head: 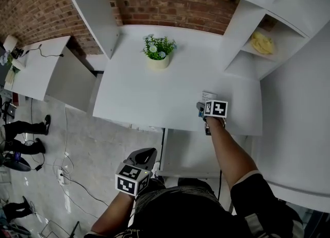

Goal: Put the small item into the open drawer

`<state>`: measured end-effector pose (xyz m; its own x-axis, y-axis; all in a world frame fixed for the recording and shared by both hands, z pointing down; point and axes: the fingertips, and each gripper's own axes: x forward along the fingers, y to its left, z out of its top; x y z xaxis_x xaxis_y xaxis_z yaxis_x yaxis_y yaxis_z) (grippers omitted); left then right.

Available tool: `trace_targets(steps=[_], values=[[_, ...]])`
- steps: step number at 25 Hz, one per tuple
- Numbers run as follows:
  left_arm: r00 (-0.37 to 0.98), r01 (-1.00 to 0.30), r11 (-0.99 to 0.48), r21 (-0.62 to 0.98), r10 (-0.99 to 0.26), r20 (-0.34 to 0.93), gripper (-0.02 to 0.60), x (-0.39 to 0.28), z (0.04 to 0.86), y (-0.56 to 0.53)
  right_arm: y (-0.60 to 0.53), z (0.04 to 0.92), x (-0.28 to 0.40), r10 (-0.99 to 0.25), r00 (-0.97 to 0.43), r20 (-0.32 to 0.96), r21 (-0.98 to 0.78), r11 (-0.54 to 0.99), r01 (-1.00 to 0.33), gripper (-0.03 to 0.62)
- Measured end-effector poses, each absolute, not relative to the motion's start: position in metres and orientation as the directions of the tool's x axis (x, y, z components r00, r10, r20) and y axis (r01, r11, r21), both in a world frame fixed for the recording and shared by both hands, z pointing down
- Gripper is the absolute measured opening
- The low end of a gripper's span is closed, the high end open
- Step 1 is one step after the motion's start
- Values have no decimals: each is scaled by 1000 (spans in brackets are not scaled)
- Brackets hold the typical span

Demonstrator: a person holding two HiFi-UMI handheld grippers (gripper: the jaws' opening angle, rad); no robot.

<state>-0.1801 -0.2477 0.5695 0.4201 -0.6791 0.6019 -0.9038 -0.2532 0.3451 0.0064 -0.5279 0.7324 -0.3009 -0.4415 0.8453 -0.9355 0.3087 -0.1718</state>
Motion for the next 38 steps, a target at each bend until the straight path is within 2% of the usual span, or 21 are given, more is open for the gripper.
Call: trace_targets(steps=[9,15,29,38], values=[[485,-873,-339,349,-669,563,15,-164,555,-253,-505,672,10,-504,-414,758,-302,292,-908,436],[518,-855,-383,350,-666,536,15,-154,544,-264,-473,619,8,-540,-509,670,-368,355,-860,436],[564,-825,-474,308,-648,511,15,-119,528,-275,-393,544,31,-583,-599,549,-380,464,-800,436],[581,-809,-513,286,-627,519,15,-100,529,-273,-346,555,49,-564,-589,579,-321,507,-800,436]])
